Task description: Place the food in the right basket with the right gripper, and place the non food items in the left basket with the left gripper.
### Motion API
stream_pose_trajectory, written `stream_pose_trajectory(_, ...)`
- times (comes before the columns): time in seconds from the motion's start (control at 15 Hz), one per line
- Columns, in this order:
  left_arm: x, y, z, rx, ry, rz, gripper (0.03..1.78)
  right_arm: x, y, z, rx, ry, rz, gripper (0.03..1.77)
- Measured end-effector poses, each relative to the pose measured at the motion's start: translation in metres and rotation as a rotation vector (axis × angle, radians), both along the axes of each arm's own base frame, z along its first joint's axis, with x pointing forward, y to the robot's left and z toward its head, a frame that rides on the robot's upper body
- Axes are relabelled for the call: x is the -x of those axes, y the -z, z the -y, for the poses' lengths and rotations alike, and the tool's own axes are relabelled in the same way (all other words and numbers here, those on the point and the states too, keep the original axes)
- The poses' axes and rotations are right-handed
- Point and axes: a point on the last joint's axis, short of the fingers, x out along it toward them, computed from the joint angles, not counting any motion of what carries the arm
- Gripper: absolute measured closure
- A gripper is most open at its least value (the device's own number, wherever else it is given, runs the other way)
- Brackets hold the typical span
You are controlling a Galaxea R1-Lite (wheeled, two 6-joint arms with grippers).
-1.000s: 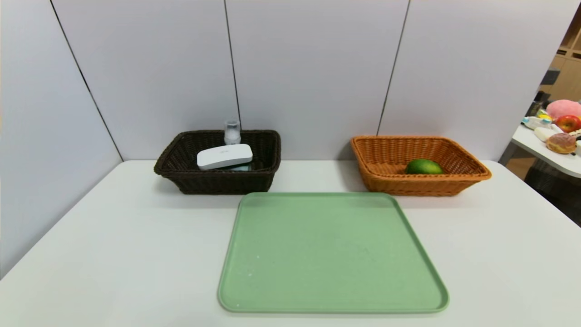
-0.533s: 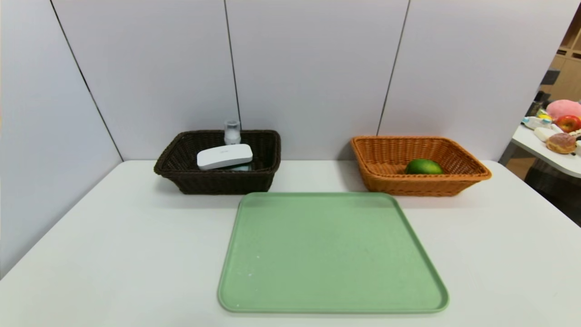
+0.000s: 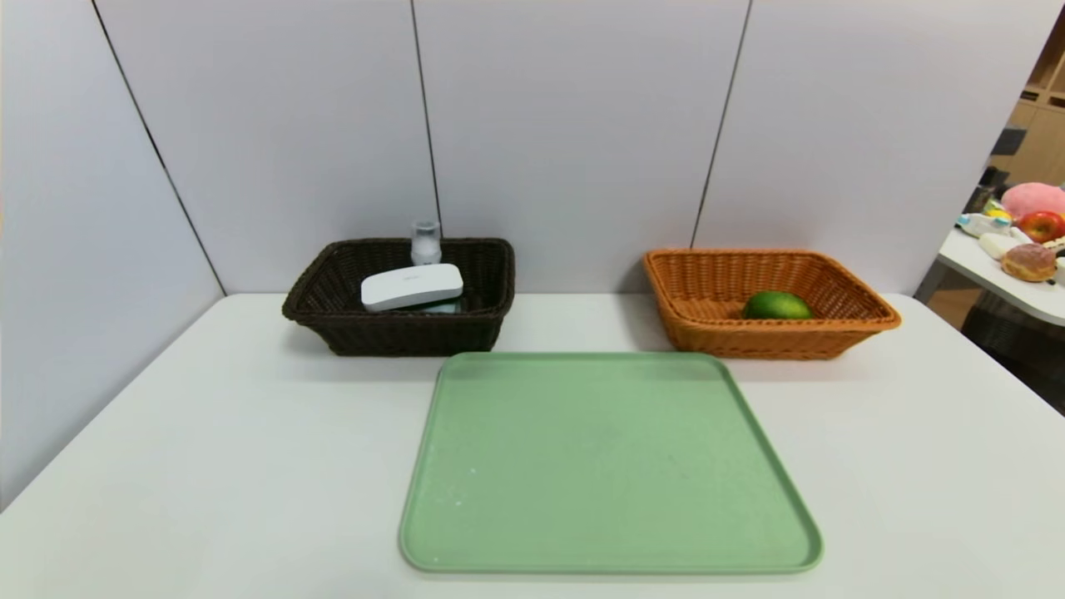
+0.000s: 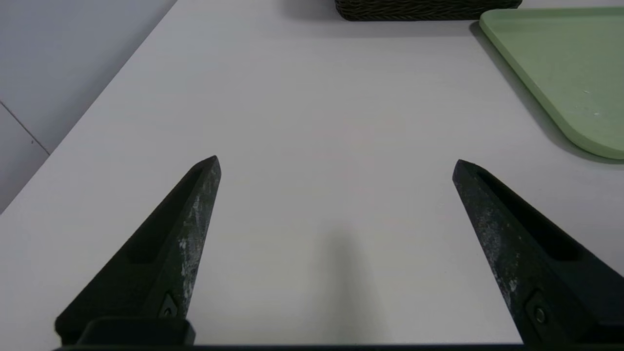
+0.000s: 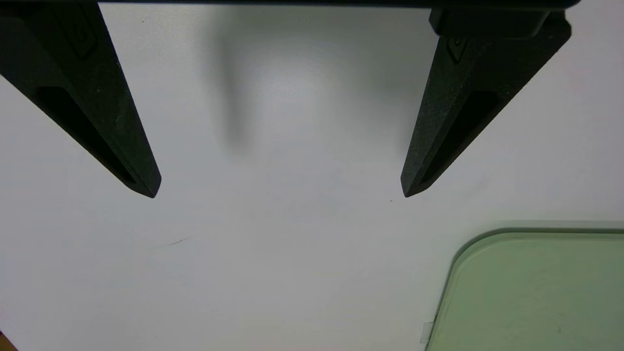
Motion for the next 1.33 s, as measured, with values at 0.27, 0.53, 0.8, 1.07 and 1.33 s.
stream_pose_trajectory(0.27,0.000,0.000,0.000,0.000,0.000,0.001,0.12,0.000,0.000,0.000,0.000,0.000,0.000,0.10)
stream_pose_trajectory(0.53,0.000,0.000,0.000,0.001,0.001,0.003,0.12,0.000,0.000,0.000,0.000,0.000,0.001,0.10)
stream_pose_trajectory(0.8,0.000,0.000,0.000,0.000,0.001,0.003,0.12,0.000,0.000,0.000,-0.001,-0.017,0.003,0.10)
stream_pose_trajectory(1.07,0.000,0.000,0.000,0.000,0.001,0.003,0.12,0.005,0.000,0.000,-0.001,-0.091,0.061,0.10)
stream_pose_trajectory(1.33,0.001,0.000,0.000,-0.001,0.000,0.012,0.12,0.016,0.002,0.000,0.001,-0.084,0.204,0.10)
